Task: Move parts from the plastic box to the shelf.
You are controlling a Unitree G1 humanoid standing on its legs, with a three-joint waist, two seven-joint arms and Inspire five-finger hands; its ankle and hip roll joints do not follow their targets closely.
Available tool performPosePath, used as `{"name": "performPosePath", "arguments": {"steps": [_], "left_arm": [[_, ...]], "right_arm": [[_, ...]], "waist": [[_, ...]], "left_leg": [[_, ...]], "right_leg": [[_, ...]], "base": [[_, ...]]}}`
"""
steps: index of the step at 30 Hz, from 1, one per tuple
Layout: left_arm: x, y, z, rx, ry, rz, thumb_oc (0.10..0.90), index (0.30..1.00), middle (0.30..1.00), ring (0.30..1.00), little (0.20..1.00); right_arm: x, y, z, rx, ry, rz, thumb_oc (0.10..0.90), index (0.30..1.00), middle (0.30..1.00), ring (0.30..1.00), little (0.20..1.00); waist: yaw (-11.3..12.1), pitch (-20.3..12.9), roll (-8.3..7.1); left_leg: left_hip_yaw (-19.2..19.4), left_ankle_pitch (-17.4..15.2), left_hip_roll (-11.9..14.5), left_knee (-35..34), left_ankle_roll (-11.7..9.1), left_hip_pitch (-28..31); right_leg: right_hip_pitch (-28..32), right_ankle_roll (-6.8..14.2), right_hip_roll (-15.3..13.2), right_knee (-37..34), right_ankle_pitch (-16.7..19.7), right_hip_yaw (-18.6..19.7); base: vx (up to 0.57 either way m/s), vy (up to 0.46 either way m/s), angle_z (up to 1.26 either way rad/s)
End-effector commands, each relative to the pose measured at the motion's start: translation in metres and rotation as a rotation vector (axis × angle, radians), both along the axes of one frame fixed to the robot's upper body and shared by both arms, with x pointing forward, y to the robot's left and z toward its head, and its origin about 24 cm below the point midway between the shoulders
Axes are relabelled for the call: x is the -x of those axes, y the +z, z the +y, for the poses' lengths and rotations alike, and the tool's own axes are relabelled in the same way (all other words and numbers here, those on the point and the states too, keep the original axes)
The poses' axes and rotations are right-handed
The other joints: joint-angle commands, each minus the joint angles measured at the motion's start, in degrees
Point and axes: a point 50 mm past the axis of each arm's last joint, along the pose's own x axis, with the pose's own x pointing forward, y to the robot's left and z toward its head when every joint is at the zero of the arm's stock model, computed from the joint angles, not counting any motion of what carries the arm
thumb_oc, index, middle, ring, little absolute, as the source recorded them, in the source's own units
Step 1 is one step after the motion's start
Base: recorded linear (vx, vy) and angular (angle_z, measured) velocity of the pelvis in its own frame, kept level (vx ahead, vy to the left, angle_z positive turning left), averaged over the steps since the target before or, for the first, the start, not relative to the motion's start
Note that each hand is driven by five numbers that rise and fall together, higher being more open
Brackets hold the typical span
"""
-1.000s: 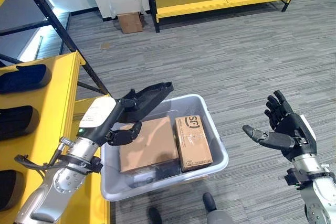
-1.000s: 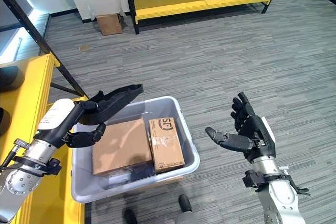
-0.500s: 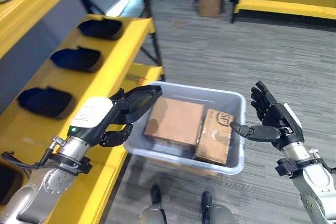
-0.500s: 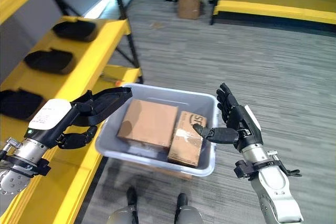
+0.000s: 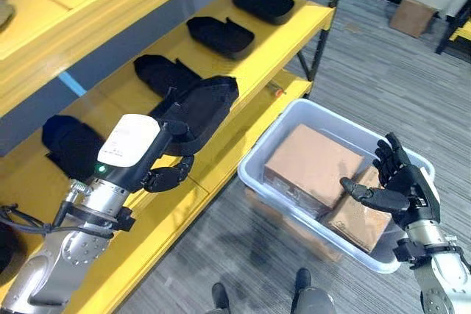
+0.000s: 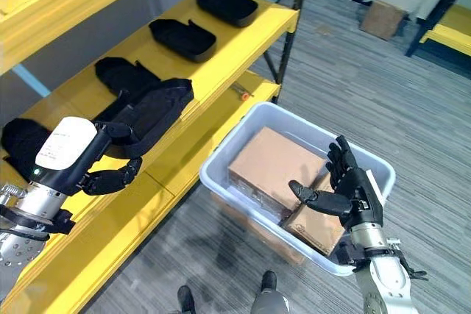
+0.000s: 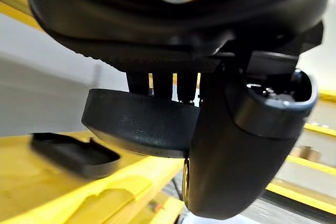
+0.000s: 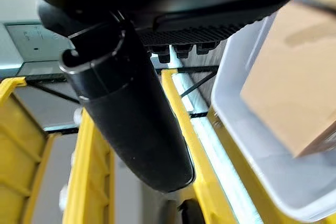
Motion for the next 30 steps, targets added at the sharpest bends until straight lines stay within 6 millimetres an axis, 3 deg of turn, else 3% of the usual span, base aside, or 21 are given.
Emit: {"name": "performPosePath", "arguments": {"steps": [1, 9, 14, 16, 18, 19, 20, 22, 25, 27, 28, 29, 30], "left_arm": [[0.01, 0.058, 0.0, 0.008, -0.014, -0.379, 0.4, 0.3, 0.3, 0.3, 0.3], [0.021, 0.062, 0.01, -0.043, 0.056, -0.427, 0.4, 0.3, 0.3, 0.3, 0.3], [0.024, 0.063, 0.013, -0.056, 0.074, -0.431, 0.4, 0.3, 0.3, 0.3, 0.3], [0.023, 0.065, 0.011, -0.051, 0.054, -0.433, 0.4, 0.3, 0.3, 0.3, 0.3], [0.019, 0.065, 0.008, -0.03, 0.031, -0.424, 0.4, 0.3, 0.3, 0.3, 0.3], [0.013, 0.062, 0.005, 0.01, 0.008, -0.404, 0.4, 0.3, 0.3, 0.3, 0.3], [0.013, 0.062, 0.004, 0.011, 0.007, -0.404, 0.4, 0.3, 0.3, 0.3, 0.3], [0.007, 0.063, -0.002, 0.032, -0.029, -0.392, 0.4, 0.3, 0.3, 0.3, 0.3], [0.002, 0.058, -0.007, 0.077, -0.049, -0.372, 0.4, 0.3, 0.3, 0.3, 0.3], [0.001, 0.054, -0.009, 0.094, -0.054, -0.351, 0.4, 0.3, 0.3, 0.3, 0.3], [0.001, 0.053, -0.009, 0.095, -0.054, -0.349, 0.4, 0.3, 0.3, 0.3, 0.3], [-0.002, 0.05, -0.012, 0.105, -0.06, -0.34, 0.4, 0.3, 0.3, 0.3, 0.3], [-0.003, 0.05, -0.014, 0.101, -0.065, -0.344, 0.4, 0.3, 0.3, 0.3, 0.3]], "right_arm": [[-0.005, 0.045, 0.003, 0.108, 0.028, -0.229, 0.9, 1.0, 1.0, 1.0, 1.0], [-0.016, 0.042, 0.017, 0.11, 0.077, -0.22, 0.9, 1.0, 1.0, 1.0, 1.0], [-0.017, 0.037, 0.022, 0.092, 0.078, -0.21, 0.9, 1.0, 1.0, 1.0, 1.0], [-0.016, 0.032, 0.022, 0.085, 0.06, -0.192, 0.9, 1.0, 1.0, 1.0, 1.0], [-0.013, 0.029, 0.021, 0.081, 0.052, -0.183, 0.9, 1.0, 1.0, 1.0, 1.0], [-0.007, 0.026, 0.016, 0.084, 0.037, -0.166, 0.9, 1.0, 1.0, 1.0, 1.0], [-0.007, 0.026, 0.015, 0.085, 0.036, -0.167, 0.9, 1.0, 1.0, 1.0, 1.0], [-0.003, 0.025, 0.011, 0.084, 0.023, -0.16, 0.9, 1.0, 1.0, 1.0, 1.0], [0.005, 0.021, 0.004, 0.085, 0.0, -0.134, 0.9, 1.0, 1.0, 1.0, 1.0], [0.007, 0.019, 0.002, 0.082, 0.001, -0.125, 0.9, 1.0, 1.0, 1.0, 1.0], [0.007, 0.019, 0.002, 0.083, 0.001, -0.124, 0.9, 1.0, 1.0, 1.0, 1.0], [0.007, 0.019, 0.002, 0.086, 0.002, -0.121, 0.9, 1.0, 1.0, 1.0, 1.0], [0.009, 0.02, 0.0, 0.095, -0.001, -0.122, 0.9, 1.0, 1.0, 1.0, 1.0]], "waist": [[-0.9, -6.4, -1.03], [2.3, -6.1, -4.79], [3.0, -5.2, -6.38], [2.2, -4.3, -6.34], [0.0, -3.9, -5.38], [-2.8, -3.4, -4.4], [-2.7, -3.4, -4.39], [-3.8, -3.4, -4.13], [-4.7, -4.1, -4.62], [-5.2, -4.9, -5.16], [-5.1, -4.9, -5.05], [-5.7, -5.6, -5.39], [-5.3, -5.6, -5.4]], "left_leg": [[4.6, -6.9, 2.0, -0.5, -0.8, 7.1], [2.6, -9.9, -3.6, -0.5, 3.0, 6.4], [1.4, -9.9, -7.2, -0.5, 5.7, 5.9], [-0.8, -10.2, -9.0, -0.5, 7.1, 6.1], [-3.0, -9.4, -9.8, -0.5, 7.7, 5.6], [-5.7, -8.7, -10.3, -0.5, 8.0, 5.5], [-5.7, -8.4, -10.3, -0.5, 7.9, 5.3], [-7.5, -7.9, -10.4, -0.5, 7.9, 5.0], [-9.4, -7.6, -11.1, -0.5, 7.9, 5.1], [-10.5, -7.5, -12.1, -0.5, 7.8, 5.0], [-10.5, -7.6, -12.0, -0.5, 7.8, 5.1], [-12.5, -7.4, -12.8, -0.5, 7.6, 4.9], [-12.9, -7.3, -13.1, -0.5, 7.4, 5.0]], "right_leg": [[0.1, 2.4, -1.0, -4.0, 2.5, 0.6], [0.8, 6.2, -5.0, -6.7, 8.4, 2.0], [-0.1, 6.4, -7.6, -4.8, 10.6, 4.6], [-1.6, 6.1, -7.8, -0.7, 12.0, 10.7], [-4.0, 4.6, -3.7, 1.7, 11.3, 19.2], [-5.7, 3.1, 2.7, 4.5, 7.4, 27.7], [-6.0, 2.9, 2.8, 4.7, 7.5, 27.8], [-6.5, 1.4, 8.0, 6.9, 2.4, 28.4], [-7.1, -0.5, 15.1, 9.4, -2.1, 25.9], [-6.5, -1.6, 18.7, 7.6, -3.0, 27.6], [-6.2, -1.7, 18.8, 7.3, -2.9, 27.6], [-5.7, -2.8, 21.4, 4.9, -2.8, 32.3], [-4.9, -3.0, 20.8, 3.8, -2.2, 32.9]], "base": [[0.0, 0.293, -0.05], [-0.03, 0.205, 0.01], [-0.05, 0.229, 0.05], [0.03, 0.269, 0.26], [0.03, 0.279, 0.69], [0.02, 0.244, 0.76], [0.04, 0.194, 0.95], [0.04, 0.084, 1.01], [0.08, 0.033, 0.83], [0.08, 0.017, 0.51], [0.11, 0.015, 0.24], [0.11, 0.008, 0.14], [0.11, 0.002, 0.29]]}}
